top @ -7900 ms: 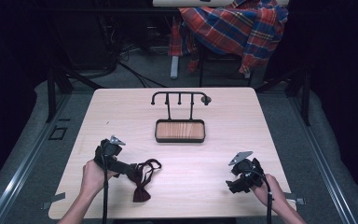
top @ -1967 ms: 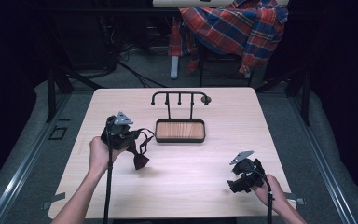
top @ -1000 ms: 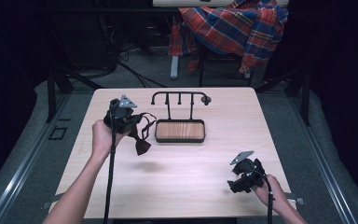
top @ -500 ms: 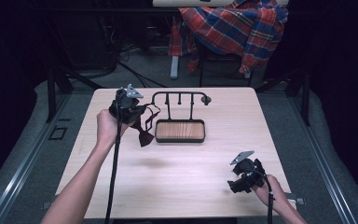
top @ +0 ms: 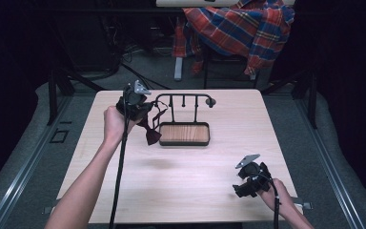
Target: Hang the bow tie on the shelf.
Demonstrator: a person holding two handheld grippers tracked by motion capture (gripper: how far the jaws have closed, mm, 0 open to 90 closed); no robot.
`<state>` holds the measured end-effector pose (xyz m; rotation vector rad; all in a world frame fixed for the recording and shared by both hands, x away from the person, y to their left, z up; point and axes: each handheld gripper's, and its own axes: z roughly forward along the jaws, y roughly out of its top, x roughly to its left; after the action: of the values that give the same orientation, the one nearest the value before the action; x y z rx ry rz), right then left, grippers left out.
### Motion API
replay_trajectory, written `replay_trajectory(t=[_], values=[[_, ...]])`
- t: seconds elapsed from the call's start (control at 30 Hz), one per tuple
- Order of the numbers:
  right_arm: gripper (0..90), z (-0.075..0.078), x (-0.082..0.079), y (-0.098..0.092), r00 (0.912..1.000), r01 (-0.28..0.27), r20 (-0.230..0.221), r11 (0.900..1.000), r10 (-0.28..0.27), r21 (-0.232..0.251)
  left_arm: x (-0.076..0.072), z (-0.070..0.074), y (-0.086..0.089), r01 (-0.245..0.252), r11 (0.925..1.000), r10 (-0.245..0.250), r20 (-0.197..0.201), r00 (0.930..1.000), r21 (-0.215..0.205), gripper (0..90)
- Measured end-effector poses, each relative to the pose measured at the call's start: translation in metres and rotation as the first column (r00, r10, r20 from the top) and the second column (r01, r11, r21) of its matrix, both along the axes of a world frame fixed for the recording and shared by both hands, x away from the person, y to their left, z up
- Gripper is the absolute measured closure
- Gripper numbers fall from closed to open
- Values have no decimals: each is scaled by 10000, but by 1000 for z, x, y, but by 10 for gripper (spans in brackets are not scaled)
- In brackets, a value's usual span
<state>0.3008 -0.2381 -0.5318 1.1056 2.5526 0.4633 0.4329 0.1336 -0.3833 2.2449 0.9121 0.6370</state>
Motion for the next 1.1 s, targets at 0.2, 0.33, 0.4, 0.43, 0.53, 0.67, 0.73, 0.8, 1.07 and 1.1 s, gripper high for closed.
replay_trajectory(t=[0.2,0.33,0.4,0.43,0.53,0.67,0.73,0.8,1.07,1.1], values=[[152,-1,0,0,10000,17,8,10000,-17,75,11,-2,-3,-165,9998,165,-40,9999,75,886],[152,0,0,0,10000,1,-10,10000,-1,26,16,-3,-4,-241,9996,242,-74,9997,133,886],[152,-1,0,0,10000,13,4,10000,-13,71,20,-4,-5,-300,9993,302,-88,9995,225,886],[152,0,0,0,10000,-6,-8,10000,6,12,23,-7,-6,-383,9988,387,-117,9992,311,886],[152,-1,0,0,10000,12,2,10000,-12,21,27,-11,-7,-528,9977,535,-149,9985,435,886],[152,-1,0,0,10000,10,-1,10000,-10,55,32,-16,-6,-650,9964,660,-168,9977,548,886],[152,-1,0,0,10000,2,-7,10000,-2,65,35,-19,-6,-740,9958,754,-248,9968,542,885],[152,-1,0,0,10000,3,-8,10000,-3,63,37,-20,-5,-759,9958,775,-290,9966,522,885],[152,0,0,0,10000,-11,-38,10000,11,2,42,-27,-2,-953,9947,967,-366,9946,376,885],[152,-1,0,0,10000,6,-22,10000,-6,47,43,-28,-2,-1004,9940,1019,-370,9941,425,885]])
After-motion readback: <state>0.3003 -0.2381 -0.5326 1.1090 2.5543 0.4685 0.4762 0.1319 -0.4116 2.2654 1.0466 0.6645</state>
